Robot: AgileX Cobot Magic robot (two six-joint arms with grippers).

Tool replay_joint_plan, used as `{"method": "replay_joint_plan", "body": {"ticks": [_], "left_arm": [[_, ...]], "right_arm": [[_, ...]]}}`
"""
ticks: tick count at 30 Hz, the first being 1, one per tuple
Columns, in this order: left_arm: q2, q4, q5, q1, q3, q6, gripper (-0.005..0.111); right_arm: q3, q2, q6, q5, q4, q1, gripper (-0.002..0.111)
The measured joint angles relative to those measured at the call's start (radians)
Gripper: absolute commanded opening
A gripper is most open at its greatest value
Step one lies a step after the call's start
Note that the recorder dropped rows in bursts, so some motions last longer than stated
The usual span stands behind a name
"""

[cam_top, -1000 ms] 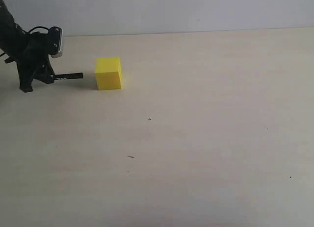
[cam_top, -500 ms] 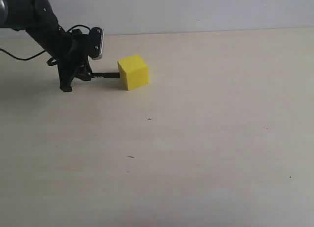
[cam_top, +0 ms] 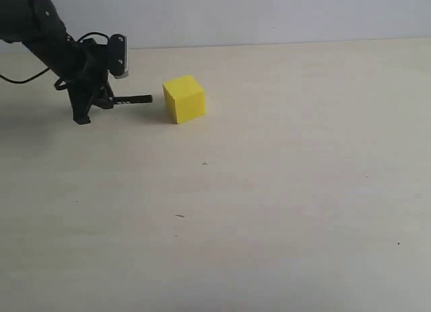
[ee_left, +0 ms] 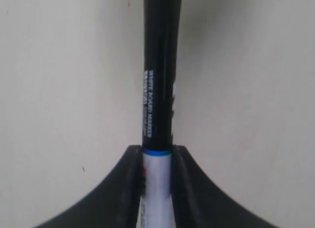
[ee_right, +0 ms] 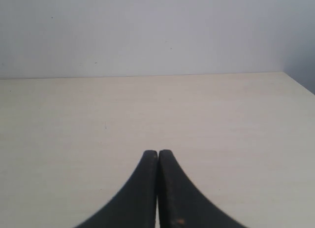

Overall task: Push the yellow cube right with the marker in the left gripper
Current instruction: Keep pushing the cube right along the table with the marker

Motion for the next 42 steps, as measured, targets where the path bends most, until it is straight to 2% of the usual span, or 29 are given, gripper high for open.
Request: {"method": "replay_joint_plan", "body": {"ticks": [6,16,32,42], "left_arm": [[0.011,-0.011,-0.099,-0.089,-0.005,-0.007,0.0],[0.011,-0.014,-0.047,-0.039,-0.01,-0.062,0.0],[0.011,0.019,0.031,-0.035,-0.01,-0.066,0.0],[0.011,0.052,0.024,-0.035,-0.01,-0.077,0.0]], "right_arm": [[0.0,0.0,0.0,0.0,0.0,0.0,0.0],[0.0,0.0,0.0,0.0,0.0,0.0,0.0],[0.0,0.0,0.0,0.0,0.002,0.0,0.0],[0.0,0.0,0.0,0.0,0.002,0.0,0.0]]}}
